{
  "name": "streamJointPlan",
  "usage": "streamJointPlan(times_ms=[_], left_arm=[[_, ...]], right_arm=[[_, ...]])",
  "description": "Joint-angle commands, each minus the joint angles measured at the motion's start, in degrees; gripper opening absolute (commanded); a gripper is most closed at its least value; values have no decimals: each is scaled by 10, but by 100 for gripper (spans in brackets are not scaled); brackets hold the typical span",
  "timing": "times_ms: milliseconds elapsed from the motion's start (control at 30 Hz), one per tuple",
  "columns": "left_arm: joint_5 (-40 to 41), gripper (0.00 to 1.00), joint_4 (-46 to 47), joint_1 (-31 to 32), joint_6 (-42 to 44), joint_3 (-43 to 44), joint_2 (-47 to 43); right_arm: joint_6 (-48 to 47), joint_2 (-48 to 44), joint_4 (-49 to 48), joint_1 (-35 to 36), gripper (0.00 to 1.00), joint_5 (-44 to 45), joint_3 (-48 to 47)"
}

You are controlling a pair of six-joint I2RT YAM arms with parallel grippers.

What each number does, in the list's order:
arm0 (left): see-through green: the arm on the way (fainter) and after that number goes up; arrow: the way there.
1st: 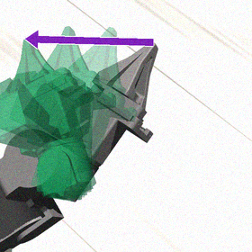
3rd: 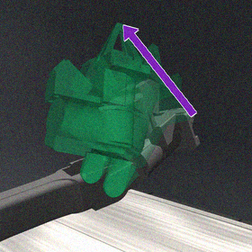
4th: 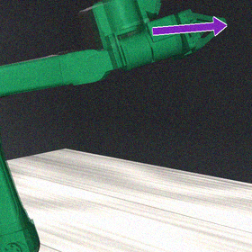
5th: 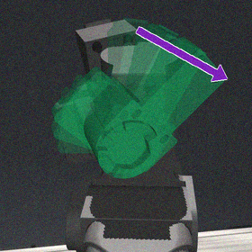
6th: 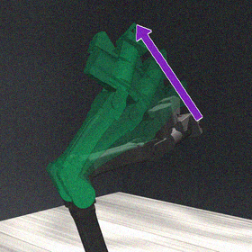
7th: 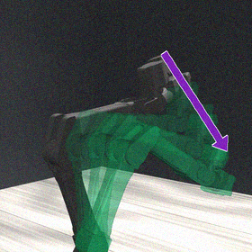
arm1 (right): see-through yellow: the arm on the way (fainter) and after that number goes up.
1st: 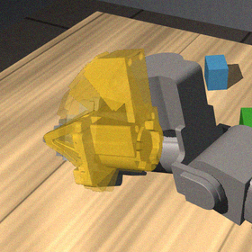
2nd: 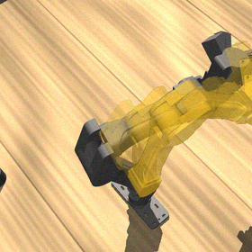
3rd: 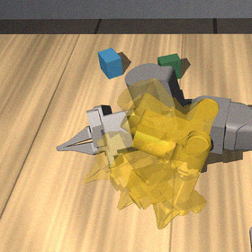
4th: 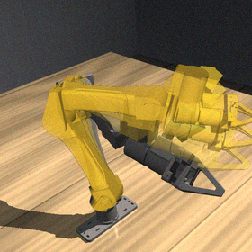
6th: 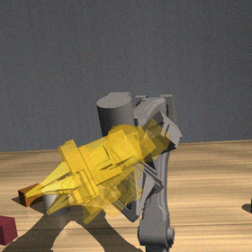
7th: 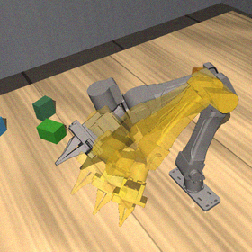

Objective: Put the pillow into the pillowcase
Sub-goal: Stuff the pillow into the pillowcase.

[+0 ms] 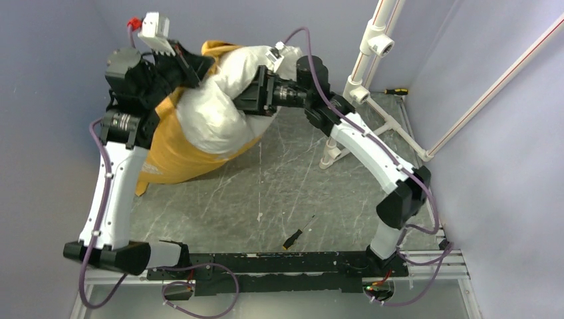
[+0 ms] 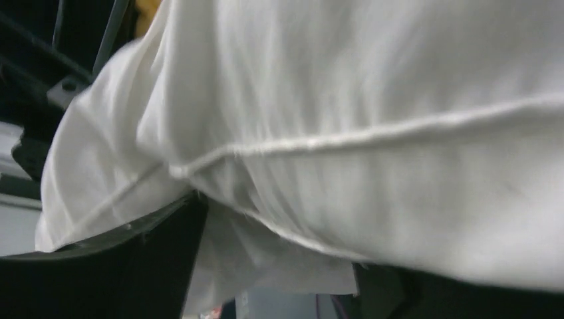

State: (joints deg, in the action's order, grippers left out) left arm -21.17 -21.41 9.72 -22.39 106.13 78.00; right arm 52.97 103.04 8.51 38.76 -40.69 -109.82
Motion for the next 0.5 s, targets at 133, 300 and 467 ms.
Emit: streamJointPlan(times_ms=[133, 300, 467], left_arm=[[44, 0, 41, 6, -12, -161, -128], [9, 0, 56, 6, -27, -176, -133], [-105, 0, 93, 6, -66, -175, -123]], right_arm=[[59, -108, 80, -39, 100, 80, 168], [74, -115, 68, -40, 100, 114, 236], [76, -57, 10, -36, 98, 93, 216]])
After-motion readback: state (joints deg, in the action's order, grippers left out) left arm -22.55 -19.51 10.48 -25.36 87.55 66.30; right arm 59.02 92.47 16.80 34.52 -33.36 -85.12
